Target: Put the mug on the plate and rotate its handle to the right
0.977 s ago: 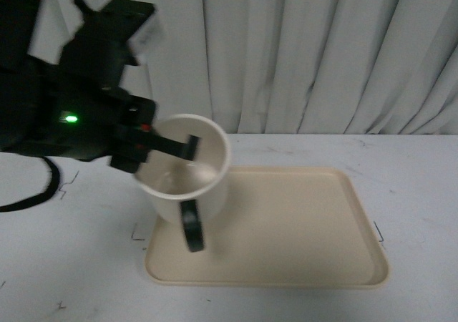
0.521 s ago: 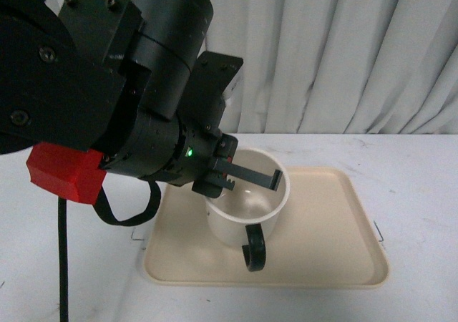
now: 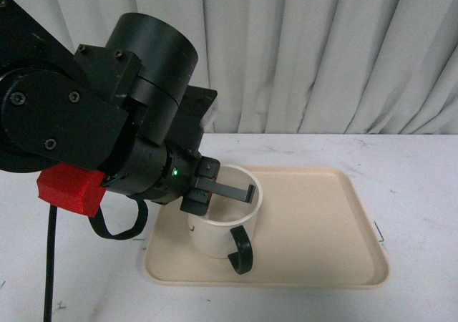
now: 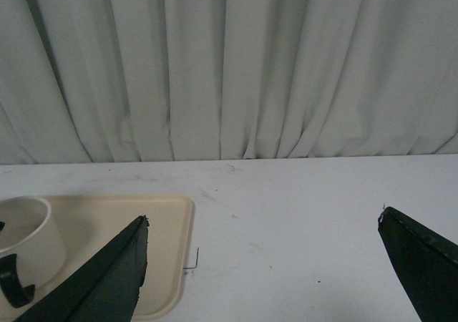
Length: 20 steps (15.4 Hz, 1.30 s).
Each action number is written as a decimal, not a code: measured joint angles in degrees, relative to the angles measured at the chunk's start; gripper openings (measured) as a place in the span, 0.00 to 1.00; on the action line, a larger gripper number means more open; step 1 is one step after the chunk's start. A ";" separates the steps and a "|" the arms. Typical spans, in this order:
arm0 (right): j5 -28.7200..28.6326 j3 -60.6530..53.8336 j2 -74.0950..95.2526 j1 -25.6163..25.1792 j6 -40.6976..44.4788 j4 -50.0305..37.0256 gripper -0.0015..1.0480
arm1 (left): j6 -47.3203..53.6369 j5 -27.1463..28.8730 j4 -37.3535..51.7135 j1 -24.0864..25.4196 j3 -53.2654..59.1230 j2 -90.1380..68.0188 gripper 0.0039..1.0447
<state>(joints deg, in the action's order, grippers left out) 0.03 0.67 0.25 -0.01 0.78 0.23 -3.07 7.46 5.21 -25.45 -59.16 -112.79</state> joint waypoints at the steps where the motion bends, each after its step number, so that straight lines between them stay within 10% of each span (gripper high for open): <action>1: 0.00 0.00 0.00 0.00 0.00 0.00 0.94 | 0.02 -0.26 -1.09 -0.68 -0.28 0.00 0.31; 7: -0.02 0.00 0.00 0.00 0.00 0.02 0.94 | 6.27 -6.97 5.01 -4.07 4.15 19.34 0.93; 10: 0.00 0.00 0.00 0.00 0.00 0.02 0.94 | 13.57 -6.88 32.52 -2.01 20.09 35.19 0.92; 13: 0.00 0.00 0.00 0.00 0.00 0.04 0.94 | 5.57 14.93 38.03 2.60 33.79 42.45 0.56; 18: 0.00 0.00 0.00 0.00 0.00 0.00 0.94 | 3.15 6.05 37.75 11.85 46.95 56.59 0.01; 20: -0.02 0.00 0.00 0.00 0.00 0.00 0.94 | 3.26 3.50 36.02 15.02 50.16 62.16 0.01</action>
<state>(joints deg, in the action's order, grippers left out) 0.01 0.67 0.25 -0.01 0.78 0.23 0.19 10.96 41.23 -10.44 -8.99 -50.63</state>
